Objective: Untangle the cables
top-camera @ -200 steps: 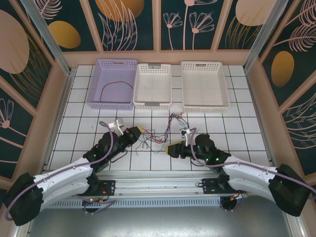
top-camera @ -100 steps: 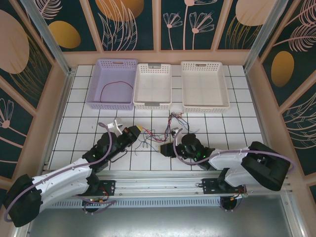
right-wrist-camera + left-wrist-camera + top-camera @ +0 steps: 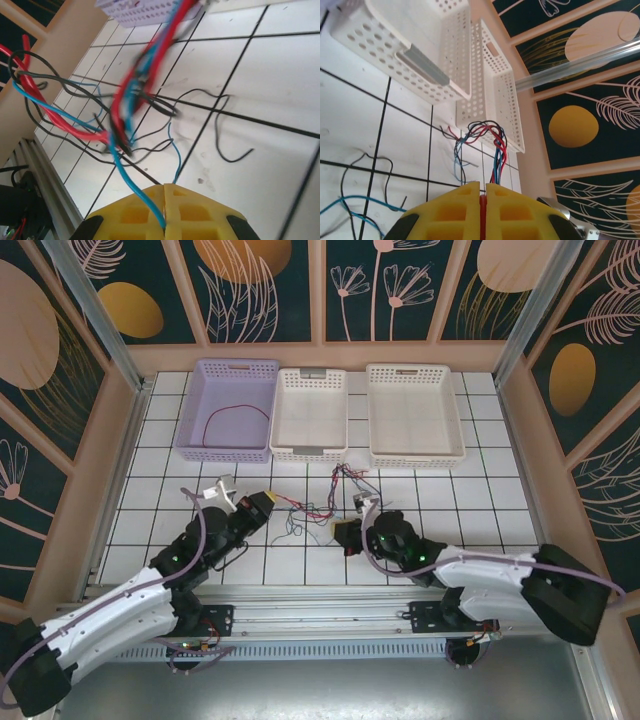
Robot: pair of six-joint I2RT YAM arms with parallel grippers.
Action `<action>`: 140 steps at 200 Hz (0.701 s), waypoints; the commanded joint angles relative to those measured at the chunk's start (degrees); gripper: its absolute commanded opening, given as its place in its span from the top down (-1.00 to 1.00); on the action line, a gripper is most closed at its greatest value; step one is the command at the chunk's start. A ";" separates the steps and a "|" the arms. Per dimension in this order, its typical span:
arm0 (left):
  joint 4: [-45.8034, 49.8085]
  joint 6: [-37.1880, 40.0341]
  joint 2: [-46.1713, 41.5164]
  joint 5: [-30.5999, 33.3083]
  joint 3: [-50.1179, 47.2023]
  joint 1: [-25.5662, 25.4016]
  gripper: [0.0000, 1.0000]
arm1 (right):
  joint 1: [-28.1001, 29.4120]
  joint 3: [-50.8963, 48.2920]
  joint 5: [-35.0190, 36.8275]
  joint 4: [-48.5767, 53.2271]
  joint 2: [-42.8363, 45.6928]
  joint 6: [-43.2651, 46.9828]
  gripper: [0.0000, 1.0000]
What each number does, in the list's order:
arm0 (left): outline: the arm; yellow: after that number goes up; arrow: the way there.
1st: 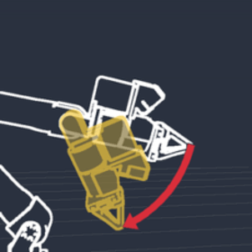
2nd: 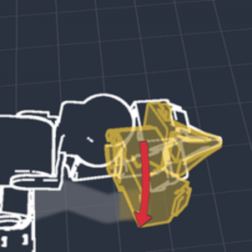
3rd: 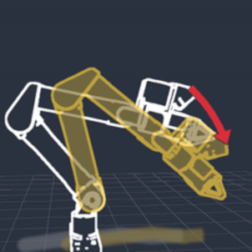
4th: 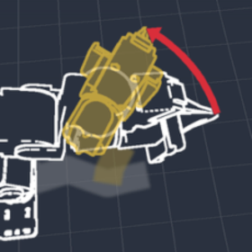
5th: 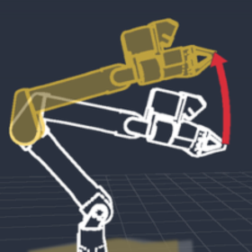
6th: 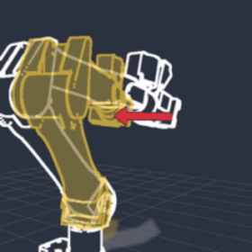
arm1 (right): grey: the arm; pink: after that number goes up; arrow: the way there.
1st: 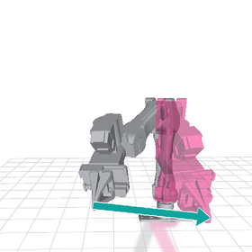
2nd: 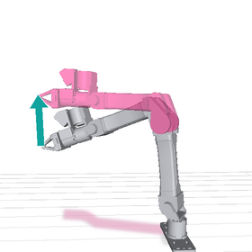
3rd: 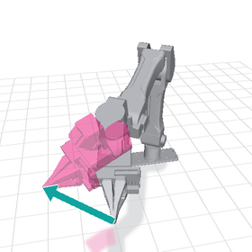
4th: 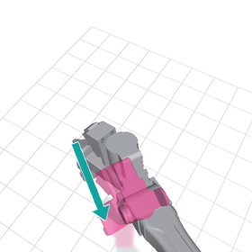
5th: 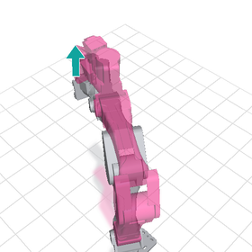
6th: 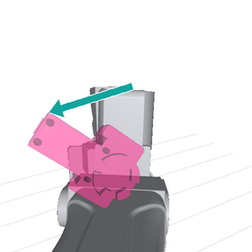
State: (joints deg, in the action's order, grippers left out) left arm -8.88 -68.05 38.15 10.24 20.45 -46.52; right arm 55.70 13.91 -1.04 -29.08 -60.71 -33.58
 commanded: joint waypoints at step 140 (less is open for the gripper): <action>39.95 27.84 1.16 16.71 26.82 1.52 1.00 | -30.50 0.40 6.78 44.86 37.93 -7.82 1.00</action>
State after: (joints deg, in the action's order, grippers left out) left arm 23.59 -46.24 39.16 20.47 43.13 -45.65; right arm 28.80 11.51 0.25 8.58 -24.40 -37.28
